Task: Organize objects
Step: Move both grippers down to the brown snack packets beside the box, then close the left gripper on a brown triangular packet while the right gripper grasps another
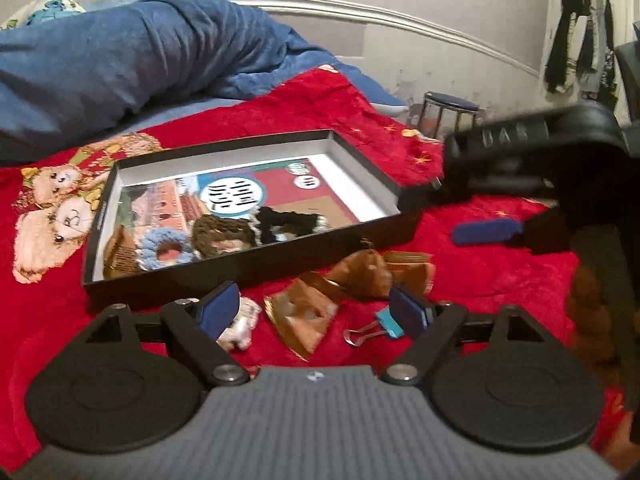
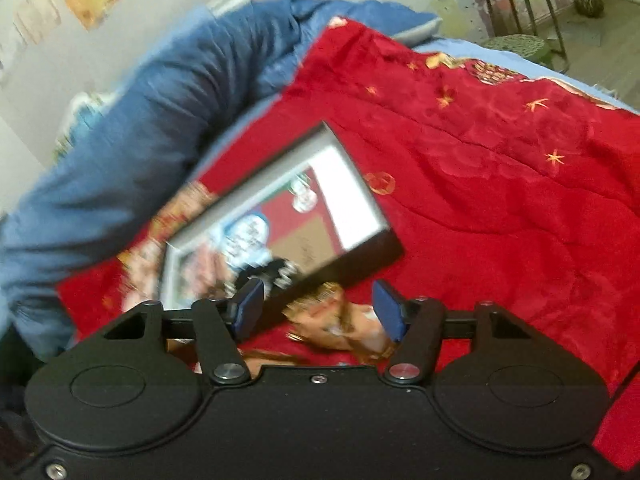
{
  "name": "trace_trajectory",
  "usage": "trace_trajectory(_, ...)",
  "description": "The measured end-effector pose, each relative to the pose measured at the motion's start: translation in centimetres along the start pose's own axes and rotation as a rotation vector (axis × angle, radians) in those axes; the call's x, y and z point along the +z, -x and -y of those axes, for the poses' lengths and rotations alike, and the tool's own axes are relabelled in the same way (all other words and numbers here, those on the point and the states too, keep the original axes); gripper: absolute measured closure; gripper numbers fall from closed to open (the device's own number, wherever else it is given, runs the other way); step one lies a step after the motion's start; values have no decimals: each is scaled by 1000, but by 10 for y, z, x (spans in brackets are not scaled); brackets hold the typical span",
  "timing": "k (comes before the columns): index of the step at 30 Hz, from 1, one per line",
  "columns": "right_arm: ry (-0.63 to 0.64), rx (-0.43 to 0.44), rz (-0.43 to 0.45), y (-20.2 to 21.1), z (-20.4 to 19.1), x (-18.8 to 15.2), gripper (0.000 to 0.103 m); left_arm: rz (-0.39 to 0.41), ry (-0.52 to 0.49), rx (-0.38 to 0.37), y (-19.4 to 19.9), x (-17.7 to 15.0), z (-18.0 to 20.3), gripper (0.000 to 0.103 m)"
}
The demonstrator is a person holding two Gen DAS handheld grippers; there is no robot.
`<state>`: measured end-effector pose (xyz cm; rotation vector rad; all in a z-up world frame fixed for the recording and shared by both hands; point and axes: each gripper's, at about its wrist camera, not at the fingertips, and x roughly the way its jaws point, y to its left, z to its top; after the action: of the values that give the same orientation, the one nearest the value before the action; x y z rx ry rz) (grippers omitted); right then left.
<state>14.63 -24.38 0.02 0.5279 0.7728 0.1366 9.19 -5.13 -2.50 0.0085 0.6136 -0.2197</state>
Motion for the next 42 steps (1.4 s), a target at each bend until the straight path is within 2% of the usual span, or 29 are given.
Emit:
trace_trajectory(3, 12, 14, -18, -10, -4, -7, 44, 10, -25, -21, -11, 0, -1, 24)
trace_trajectory(5, 31, 34, -15, -16, -9, -12, 44, 8, -56, 3, -19, 0, 1, 28)
trace_trajectory(9, 120, 30, -11, -29, -22, -18, 46, -16, -15, -6, -30, -5, -6, 36)
trace_trajectory(15, 118, 33, 9, -34, -27, -20, 46, -93, 75, -20, -44, -12, -20, 38)
trace_trajectory(17, 119, 14, 23, -29, -27, -19, 46, -105, 105, -35, -44, -16, -22, 38)
trace_trajectory(19, 106, -45, 25, -20, -23, -17, 46, -104, 93, -35, -43, -18, -20, 40)
trace_trajectory(22, 22, -115, 0, -11, -8, -22, 46, -123, 57, -61, -42, -19, -15, 44)
trace_trajectory(25, -25, -117, -37, -17, 2, -24, 46, -94, 53, -73, -37, -21, -10, 47)
trace_trajectory(27, 1, -131, -34, -21, 0, -26, 46, -83, 55, -83, -37, -21, -8, 47)
trace_trajectory(31, 50, -188, -28, -31, -1, -28, 46, -61, 36, -50, -44, -21, -4, 46)
trace_trajectory(36, 11, -205, -44, -44, 7, -26, 46, -50, 46, -31, -58, -20, -2, 47)
trace_trajectory(37, 4, -207, -39, -45, 8, -25, 46, -50, 37, -27, -58, -20, -1, 49)
trace_trajectory(38, 2, -207, -37, -46, 9, -25, 48, -46, 27, -18, -59, -21, 0, 59)
trace_trajectory(42, -1, -207, -43, -52, 6, -26, 53, -54, 33, -5, -58, -20, -1, 69)
